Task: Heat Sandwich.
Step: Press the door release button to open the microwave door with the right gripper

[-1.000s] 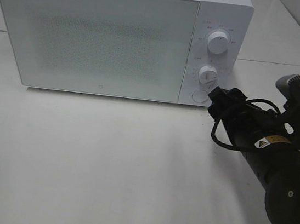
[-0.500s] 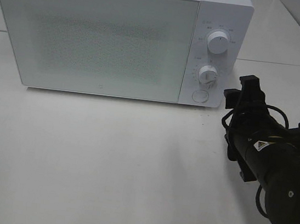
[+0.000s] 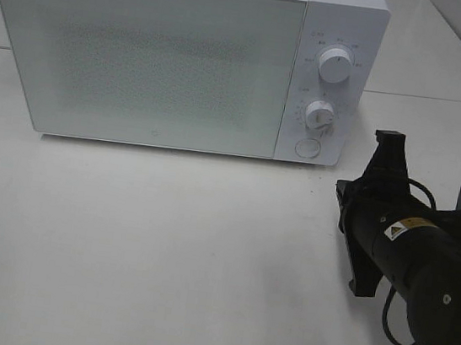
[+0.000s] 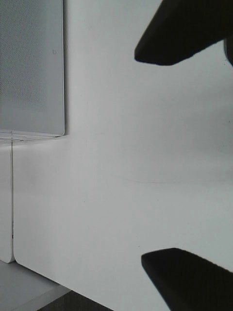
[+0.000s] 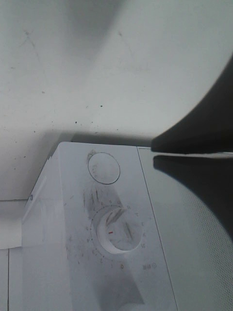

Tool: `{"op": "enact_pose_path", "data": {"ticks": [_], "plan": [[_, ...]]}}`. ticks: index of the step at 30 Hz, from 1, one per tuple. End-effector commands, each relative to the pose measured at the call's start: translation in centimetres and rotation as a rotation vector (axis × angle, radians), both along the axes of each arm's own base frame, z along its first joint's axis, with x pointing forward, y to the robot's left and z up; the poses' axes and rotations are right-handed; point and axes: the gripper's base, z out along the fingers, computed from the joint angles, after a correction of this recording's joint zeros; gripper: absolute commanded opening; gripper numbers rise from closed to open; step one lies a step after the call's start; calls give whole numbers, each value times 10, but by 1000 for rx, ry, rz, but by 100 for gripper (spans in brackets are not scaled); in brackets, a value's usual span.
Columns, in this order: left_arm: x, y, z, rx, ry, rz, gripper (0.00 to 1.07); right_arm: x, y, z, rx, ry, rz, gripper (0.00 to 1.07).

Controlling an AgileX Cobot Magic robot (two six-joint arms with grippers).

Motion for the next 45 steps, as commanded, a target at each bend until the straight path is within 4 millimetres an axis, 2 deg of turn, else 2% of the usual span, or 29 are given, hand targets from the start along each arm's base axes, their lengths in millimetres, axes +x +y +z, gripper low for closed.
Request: {"op": "enact_pose_path", "data": {"ticks": [1, 13, 20, 28, 37, 45], "plan": [[-3, 0, -1, 3, -21, 1, 98, 1, 3, 0, -8, 0, 24, 0], [-3, 0, -1, 3, -21, 1, 98, 5, 6, -2, -23, -2, 36, 0], [-3, 0, -1, 3, -21, 1, 98, 17, 19, -15, -37, 12, 62, 0], [-3, 0, -1, 3, -21, 1, 98, 28, 29, -17, -26, 4, 65, 0], [-3, 0, -1, 3, -21, 1, 98, 56, 21, -17, -25, -3, 63, 0], [-3, 0, -1, 3, -21, 1, 98, 85, 17, -26, 9, -11, 24, 0]]}}
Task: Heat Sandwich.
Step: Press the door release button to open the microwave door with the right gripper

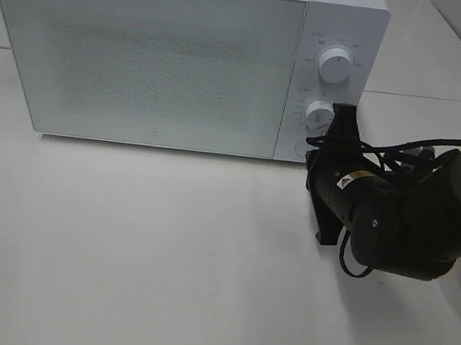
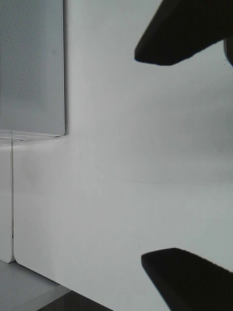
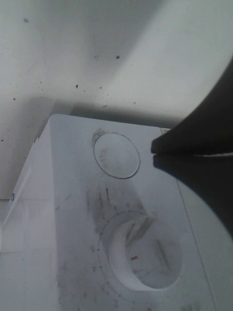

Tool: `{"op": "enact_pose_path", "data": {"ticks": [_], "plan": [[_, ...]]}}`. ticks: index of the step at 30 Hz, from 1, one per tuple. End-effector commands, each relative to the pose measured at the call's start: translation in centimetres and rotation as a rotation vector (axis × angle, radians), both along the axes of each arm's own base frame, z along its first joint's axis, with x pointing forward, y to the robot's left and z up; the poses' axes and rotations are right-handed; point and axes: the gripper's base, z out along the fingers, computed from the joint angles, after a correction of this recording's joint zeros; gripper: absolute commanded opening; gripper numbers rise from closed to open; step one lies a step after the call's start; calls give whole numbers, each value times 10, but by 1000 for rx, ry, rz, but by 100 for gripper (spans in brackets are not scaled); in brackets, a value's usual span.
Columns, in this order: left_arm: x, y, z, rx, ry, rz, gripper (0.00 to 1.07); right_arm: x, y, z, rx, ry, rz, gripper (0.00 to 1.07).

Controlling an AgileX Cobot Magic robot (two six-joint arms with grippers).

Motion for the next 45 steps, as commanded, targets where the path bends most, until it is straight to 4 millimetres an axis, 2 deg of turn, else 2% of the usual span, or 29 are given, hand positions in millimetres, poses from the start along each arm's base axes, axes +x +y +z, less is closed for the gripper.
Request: {"op": "enact_pose_path", "data": {"ticks": [1, 12, 22, 37, 45], "plan": [[-3, 0, -1, 3, -21, 1, 98, 7, -1, 0, 13, -10, -7, 0], [-3, 0, -1, 3, -21, 1, 98, 25, 8, -13, 26, 15, 0, 0], [-3, 0, -1, 3, -21, 1, 98, 37, 7, -20, 21, 14, -9, 0], [-3, 0, -1, 3, -21, 1, 98, 43, 2, -14, 25, -65, -43, 0], [-3, 0, -1, 3, -21, 1, 98, 60, -1, 0, 12, -155, -62, 0]]}}
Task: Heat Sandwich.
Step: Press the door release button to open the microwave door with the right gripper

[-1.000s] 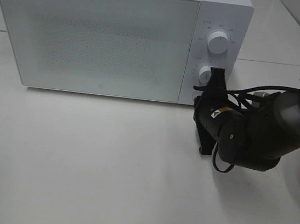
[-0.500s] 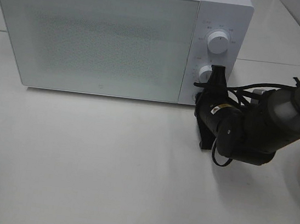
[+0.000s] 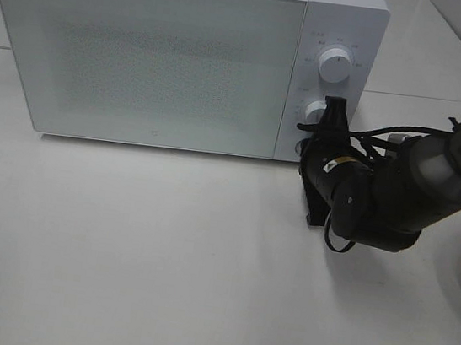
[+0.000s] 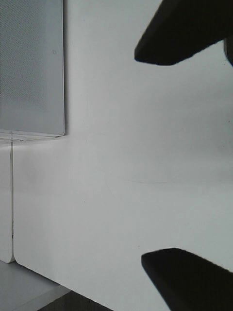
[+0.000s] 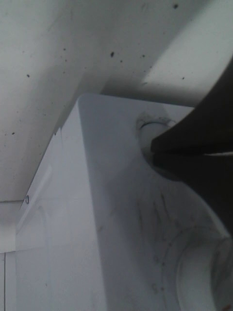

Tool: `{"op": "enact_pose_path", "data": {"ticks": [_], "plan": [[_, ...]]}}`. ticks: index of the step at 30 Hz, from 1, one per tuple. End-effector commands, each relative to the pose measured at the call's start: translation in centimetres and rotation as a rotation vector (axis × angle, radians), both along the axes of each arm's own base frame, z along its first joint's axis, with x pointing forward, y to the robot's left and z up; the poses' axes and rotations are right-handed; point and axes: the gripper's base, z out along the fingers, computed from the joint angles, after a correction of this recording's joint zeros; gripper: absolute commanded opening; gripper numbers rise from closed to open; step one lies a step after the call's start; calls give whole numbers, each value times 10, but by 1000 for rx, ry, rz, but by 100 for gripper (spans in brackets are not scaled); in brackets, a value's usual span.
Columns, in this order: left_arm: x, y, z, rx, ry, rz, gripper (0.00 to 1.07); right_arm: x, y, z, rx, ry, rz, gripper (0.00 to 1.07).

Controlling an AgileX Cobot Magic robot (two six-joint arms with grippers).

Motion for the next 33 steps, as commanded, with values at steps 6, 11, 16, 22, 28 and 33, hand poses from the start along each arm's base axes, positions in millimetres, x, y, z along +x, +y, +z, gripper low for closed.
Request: {"op": "enact_pose_path", "data": {"ticks": [6, 11, 16, 22, 28, 33], "plan": [[-3, 0, -1, 3, -21, 1, 98, 25, -3, 32, 15, -237, -68, 0], [-3, 0, -1, 3, -21, 1, 98, 34, -1, 40, 14, -310, -99, 0], [-3, 0, -1, 3, -21, 1, 98, 45, 0, 37, 18, -325, -106, 0], [-3, 0, -1, 3, -21, 1, 98, 46, 0, 36, 18, -330, -109, 0], [-3, 0, -1, 3, -21, 1, 98, 46, 1, 35, 14, -320, -105, 0], [-3, 0, -1, 3, -21, 1, 98, 46, 2, 32, 16, -284, -97, 0]]}}
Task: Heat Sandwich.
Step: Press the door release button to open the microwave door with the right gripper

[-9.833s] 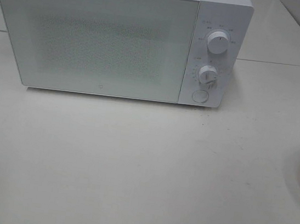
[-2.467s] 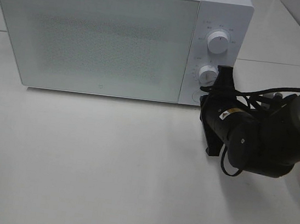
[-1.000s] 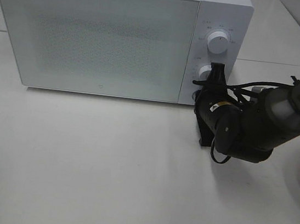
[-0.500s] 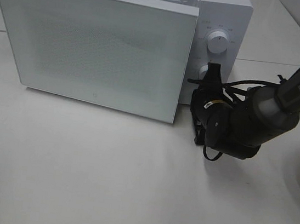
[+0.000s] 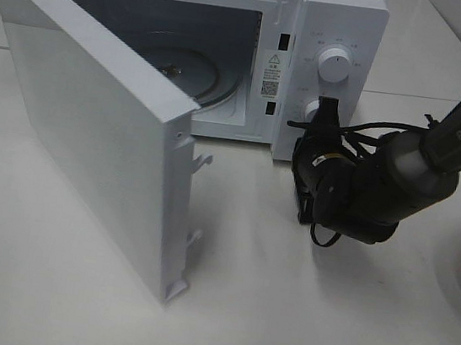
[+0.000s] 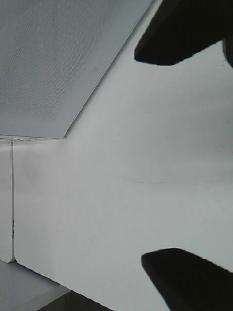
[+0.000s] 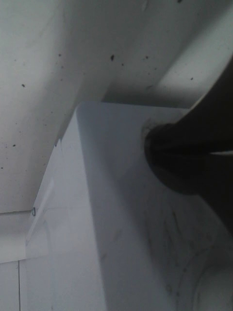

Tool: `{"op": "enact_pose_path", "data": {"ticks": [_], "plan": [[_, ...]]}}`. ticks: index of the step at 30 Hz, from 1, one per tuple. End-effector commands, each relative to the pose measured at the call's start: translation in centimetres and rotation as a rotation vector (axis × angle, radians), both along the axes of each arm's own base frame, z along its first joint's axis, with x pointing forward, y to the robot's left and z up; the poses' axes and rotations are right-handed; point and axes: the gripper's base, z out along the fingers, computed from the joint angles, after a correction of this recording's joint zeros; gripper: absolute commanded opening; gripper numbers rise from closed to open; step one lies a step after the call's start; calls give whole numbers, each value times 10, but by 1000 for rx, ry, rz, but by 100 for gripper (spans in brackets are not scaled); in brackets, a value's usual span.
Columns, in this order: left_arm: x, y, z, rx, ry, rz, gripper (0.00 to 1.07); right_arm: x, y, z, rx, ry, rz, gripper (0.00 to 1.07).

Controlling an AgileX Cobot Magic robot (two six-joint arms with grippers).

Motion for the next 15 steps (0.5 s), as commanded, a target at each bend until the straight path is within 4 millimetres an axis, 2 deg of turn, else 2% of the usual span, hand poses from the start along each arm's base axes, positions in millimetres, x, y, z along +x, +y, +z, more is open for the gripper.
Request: {"op": "enact_pose_path", "data": {"ticks": [1, 9, 15], "plan": [[-3, 0, -1, 3, -21, 1, 98, 32, -7, 39, -8, -299, -37, 0], [-3, 0, -1, 3, -21, 1, 98, 29, -7, 40, 13, -247, -26, 0], [-3, 0, -1, 3, -21, 1, 98, 18, -8, 37, 58, -145, -16, 0]]}}
